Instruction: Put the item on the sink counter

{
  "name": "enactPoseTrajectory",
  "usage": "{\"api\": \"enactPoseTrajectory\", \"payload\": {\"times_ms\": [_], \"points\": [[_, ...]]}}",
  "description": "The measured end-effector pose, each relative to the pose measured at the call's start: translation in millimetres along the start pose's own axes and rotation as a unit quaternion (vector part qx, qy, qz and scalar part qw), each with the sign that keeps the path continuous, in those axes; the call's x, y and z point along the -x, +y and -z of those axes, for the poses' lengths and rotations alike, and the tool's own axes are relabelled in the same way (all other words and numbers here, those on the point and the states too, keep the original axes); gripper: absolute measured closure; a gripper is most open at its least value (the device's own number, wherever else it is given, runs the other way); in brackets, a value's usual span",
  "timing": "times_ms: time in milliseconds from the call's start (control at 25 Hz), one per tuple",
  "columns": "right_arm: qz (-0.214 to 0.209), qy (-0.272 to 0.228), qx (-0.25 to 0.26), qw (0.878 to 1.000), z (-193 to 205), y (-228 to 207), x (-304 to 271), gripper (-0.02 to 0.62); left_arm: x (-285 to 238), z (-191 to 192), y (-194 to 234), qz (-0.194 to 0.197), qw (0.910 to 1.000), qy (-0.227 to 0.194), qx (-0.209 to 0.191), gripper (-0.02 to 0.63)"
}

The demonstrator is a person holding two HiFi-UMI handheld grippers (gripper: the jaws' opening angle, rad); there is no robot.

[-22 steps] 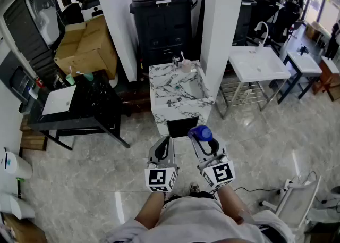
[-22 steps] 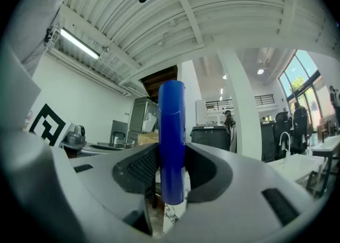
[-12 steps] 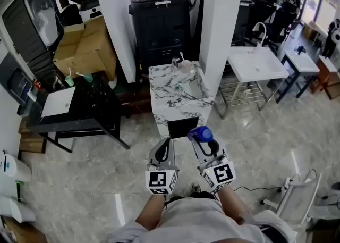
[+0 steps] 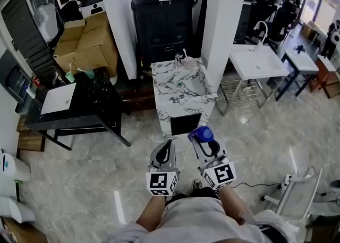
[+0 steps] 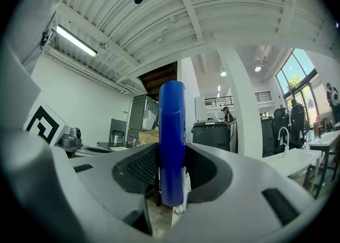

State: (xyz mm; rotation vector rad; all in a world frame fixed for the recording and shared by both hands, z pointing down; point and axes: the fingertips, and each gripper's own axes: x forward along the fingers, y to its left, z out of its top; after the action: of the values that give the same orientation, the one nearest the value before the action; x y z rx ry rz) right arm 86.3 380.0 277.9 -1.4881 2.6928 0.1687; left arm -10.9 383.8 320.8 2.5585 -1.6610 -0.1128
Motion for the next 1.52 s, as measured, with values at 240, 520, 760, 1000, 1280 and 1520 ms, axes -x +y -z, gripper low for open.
{"api": "enactPoseTrajectory", "payload": {"times_ms": [240,520,760,1000,1280,1520], "points": [[-0.005,0.009,0.014,1.0,1,11,-8,0.451,8,4,14,-0.001,0.9999,0.0,0.016,0.597],[-0.005,0.007,0.015,1.0,6,5,-33,0.451,-2,9,33,-0.006,0.9998,0.002,0.019,0.597],[-0.015,-0.007,0.005,1.0,11,-15,-66,0.451,-29,8,49,-0.019,0.9998,0.001,0.003,0.597],[-0.023,-0.017,0.0,1.0,19,-55,-102,0.451,-80,12,59,-0.022,0.9997,0.011,-0.009,0.597],[-0.025,-0.01,-0.015,1.0,32,-121,-146,0.451,-163,11,56,-0.01,0.9994,0.028,-0.02,0.597],[-0.041,-0.007,-0.032,0.999,46,-170,-178,0.451,-226,14,59,-0.007,0.9983,0.052,-0.027,0.597]]}}
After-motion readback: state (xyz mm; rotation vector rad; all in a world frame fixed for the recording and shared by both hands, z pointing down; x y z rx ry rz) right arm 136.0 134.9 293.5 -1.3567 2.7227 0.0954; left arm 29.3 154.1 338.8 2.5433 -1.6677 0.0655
